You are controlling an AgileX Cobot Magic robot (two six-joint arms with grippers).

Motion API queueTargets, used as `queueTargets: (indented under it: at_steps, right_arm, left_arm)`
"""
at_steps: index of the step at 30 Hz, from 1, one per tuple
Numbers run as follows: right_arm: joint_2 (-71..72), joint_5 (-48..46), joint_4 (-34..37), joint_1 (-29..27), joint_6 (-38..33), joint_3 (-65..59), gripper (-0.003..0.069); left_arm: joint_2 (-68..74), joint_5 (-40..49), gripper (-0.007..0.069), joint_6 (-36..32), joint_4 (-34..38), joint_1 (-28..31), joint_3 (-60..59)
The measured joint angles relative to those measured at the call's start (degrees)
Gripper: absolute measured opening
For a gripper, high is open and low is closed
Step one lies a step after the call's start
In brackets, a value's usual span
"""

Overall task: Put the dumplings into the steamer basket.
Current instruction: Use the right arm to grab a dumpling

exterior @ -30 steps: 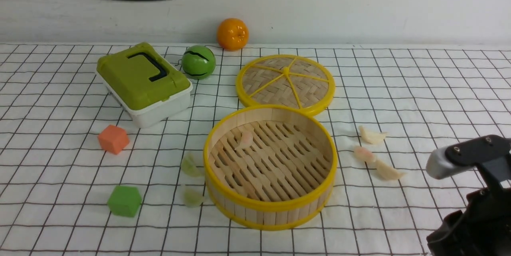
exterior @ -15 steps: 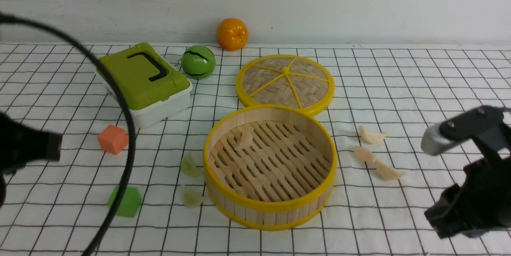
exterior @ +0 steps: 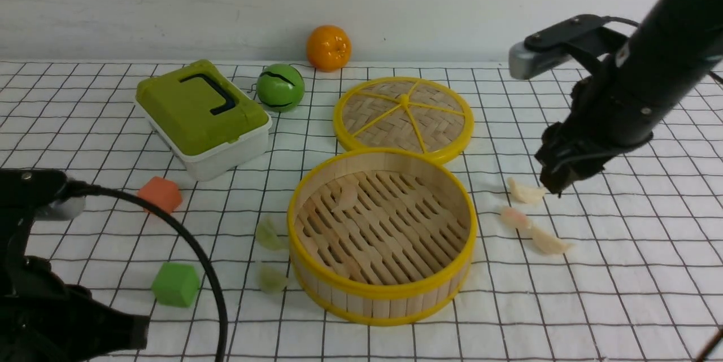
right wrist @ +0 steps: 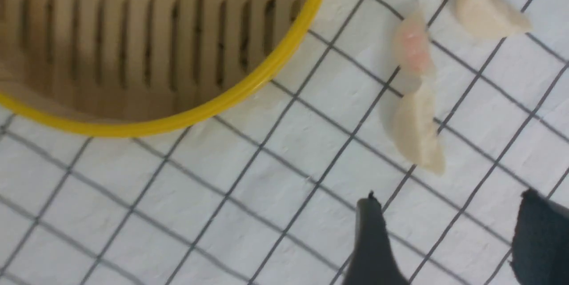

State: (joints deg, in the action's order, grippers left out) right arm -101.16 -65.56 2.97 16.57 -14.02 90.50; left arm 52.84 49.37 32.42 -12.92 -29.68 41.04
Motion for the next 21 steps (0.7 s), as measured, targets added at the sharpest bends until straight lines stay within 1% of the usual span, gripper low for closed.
queueTargets:
  at_steps: [2, 4, 7, 9, 12, 17, 21]
  right_arm:
    - [-2.37, -0.01, -1.33, 0.0, 0.0, 1.88, 0.0416]
    - [-7.73, -0.07, -3.64, 0.0, -0.09, 4.59, 0.0416]
    - [-10.56, 0.04, -3.64, 0.0, -1.34, 5.22, 0.0416]
    - [-13.61, 0.56, -2.97, 0.0, -4.53, 5.42, 0.0416]
    - [-16.51, 2.26, -2.32, 0.0, -6.64, 5.44, 0.0416]
    - [-19.19, 6.64, -1.92, 0.0, -7.37, 5.44, 0.0416]
    - [-20.09, 8.38, -1.19, -0.91, -7.5, 5.56, 0.0409]
  left_arm:
    - [0.0, -1.24, -0.0013, 0.05, 0.0, 0.0, 0.0]
    - [0.0, -2.77, -0.0013, 0.05, 0.0, 0.0, 0.0]
    - [0.0, -3.16, -0.0013, 0.05, 0.0, 0.0, -0.09]
    - [0.0, -3.59, -0.0013, 0.05, 0.0, 0.0, -0.38]
    - [0.0, -4.09, -0.0013, 0.05, -0.13, 0.0, -0.46]
    - [0.0, -5.4, -0.0013, 0.05, -0.92, 0.0, -0.46]
    - [0.0, -5.83, -0.0013, 0.05, -1.05, 0.0, -0.46]
